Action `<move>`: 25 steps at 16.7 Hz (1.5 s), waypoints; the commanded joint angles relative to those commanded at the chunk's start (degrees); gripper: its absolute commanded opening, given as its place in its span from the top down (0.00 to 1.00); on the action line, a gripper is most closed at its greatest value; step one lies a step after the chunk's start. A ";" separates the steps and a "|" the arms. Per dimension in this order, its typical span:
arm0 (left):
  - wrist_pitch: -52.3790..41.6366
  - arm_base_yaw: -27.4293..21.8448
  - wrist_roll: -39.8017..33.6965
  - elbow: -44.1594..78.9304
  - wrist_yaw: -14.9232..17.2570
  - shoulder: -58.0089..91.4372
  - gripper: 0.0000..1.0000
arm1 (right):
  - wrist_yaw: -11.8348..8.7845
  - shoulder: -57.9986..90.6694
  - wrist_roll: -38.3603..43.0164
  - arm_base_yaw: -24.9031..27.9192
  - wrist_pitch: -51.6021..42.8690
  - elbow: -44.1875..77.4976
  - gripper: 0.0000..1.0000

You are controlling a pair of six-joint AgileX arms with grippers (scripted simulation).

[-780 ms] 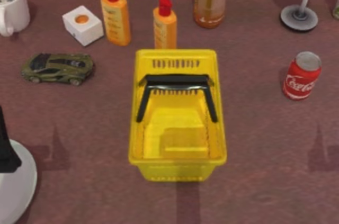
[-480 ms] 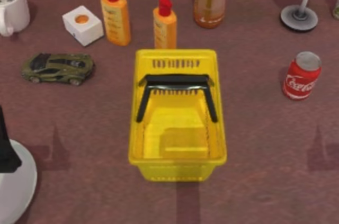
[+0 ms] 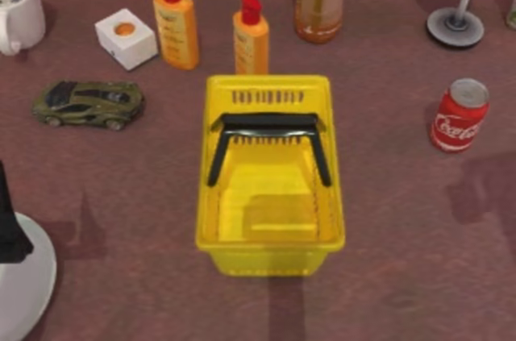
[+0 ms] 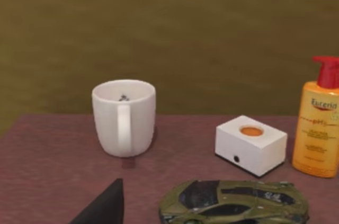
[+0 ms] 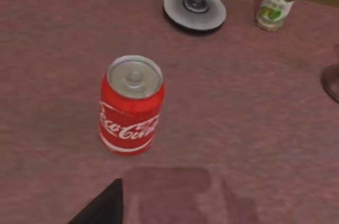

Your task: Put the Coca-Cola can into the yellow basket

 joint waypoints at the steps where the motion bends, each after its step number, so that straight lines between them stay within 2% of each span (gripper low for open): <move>1: 0.00 0.00 0.00 0.00 0.00 0.00 0.00 | 0.02 6.34 -1.55 0.39 -3.25 5.60 0.00; 9: 0.00 0.00 0.00 0.00 0.00 0.00 0.00 | 0.09 57.51 -13.95 3.58 -28.58 51.68 0.00; 14: 0.00 0.00 0.00 0.00 0.00 0.00 0.00 | 0.14 82.23 -19.94 5.14 -41.85 72.89 0.00; 19: 0.00 0.00 0.00 0.00 0.00 0.00 0.00 | 0.19 94.09 -23.02 5.94 -49.28 82.40 0.00; 25: 0.00 0.00 0.00 0.00 0.00 0.00 0.00 | 0.19 94.63 -23.11 5.65 -49.56 82.67 0.00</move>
